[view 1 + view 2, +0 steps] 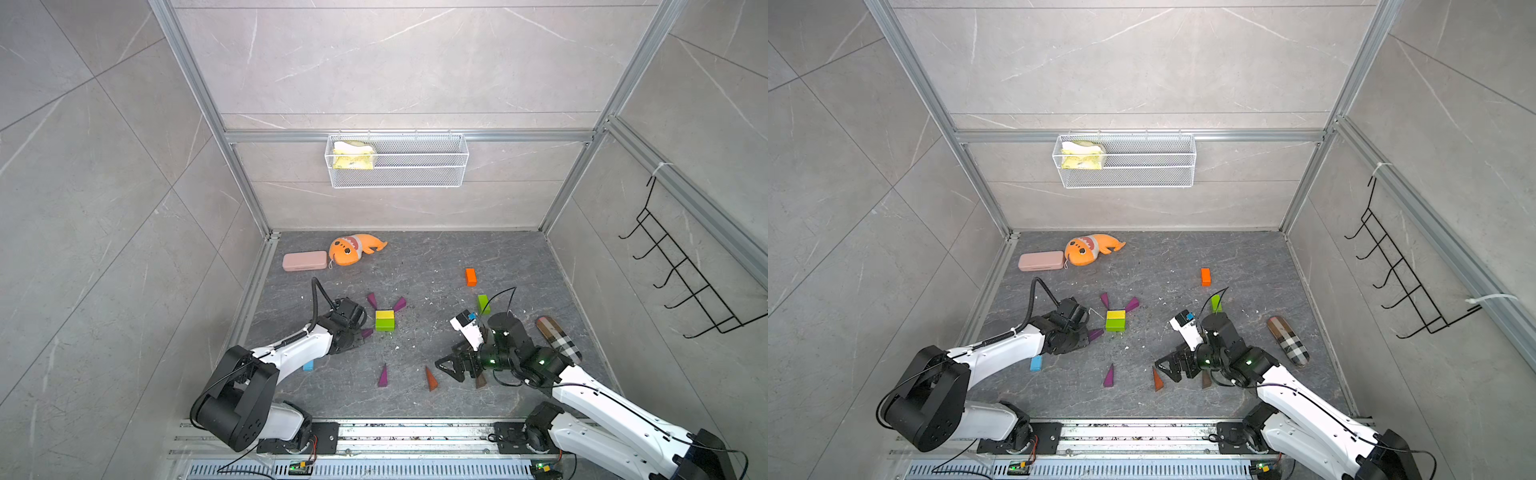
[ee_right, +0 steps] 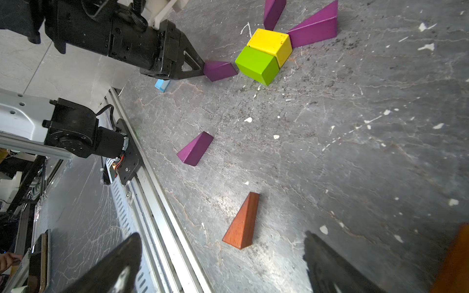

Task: Assemble a small pinwheel with building blocks
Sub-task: Adjust the building block at the center of the board.

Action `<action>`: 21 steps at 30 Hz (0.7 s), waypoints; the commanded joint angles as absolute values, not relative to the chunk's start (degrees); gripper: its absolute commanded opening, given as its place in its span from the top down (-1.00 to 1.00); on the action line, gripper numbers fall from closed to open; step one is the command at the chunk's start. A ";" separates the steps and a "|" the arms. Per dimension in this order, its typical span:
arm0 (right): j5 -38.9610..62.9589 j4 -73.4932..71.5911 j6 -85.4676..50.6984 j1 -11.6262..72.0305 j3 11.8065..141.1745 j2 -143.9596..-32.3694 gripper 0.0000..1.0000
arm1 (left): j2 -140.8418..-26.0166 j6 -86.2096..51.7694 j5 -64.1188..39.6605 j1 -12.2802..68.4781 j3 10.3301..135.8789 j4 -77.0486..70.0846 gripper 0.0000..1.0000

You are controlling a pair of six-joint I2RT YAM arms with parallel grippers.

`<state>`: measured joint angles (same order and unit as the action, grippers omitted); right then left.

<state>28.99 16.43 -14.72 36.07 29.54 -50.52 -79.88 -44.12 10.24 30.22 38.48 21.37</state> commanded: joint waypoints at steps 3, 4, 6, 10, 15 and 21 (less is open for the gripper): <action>29.78 15.56 -13.95 35.91 29.18 -50.71 -1.00 | -80.51 -43.81 8.96 30.03 40.25 20.74 0.45; 29.79 15.56 -13.94 35.95 29.21 -50.80 -1.00 | -80.51 -44.02 8.83 30.04 40.23 20.93 0.45; 29.72 15.56 -13.97 35.93 29.27 -50.80 -1.00 | -80.49 -44.22 8.42 30.01 40.10 21.05 0.44; 29.88 15.62 -13.95 35.93 29.27 -50.89 -1.00 | -80.23 -44.56 8.28 29.98 39.73 21.25 0.41; 29.92 15.60 -13.81 35.95 29.26 -50.93 -1.00 | -79.81 -44.82 7.82 30.03 39.46 21.01 0.39; 30.03 15.58 -13.84 35.95 29.27 -50.85 -1.00 | -79.74 -44.76 7.56 30.00 39.51 20.67 0.39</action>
<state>29.06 16.43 -14.72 36.07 29.54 -50.57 -80.12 -44.36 8.34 30.22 38.48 21.34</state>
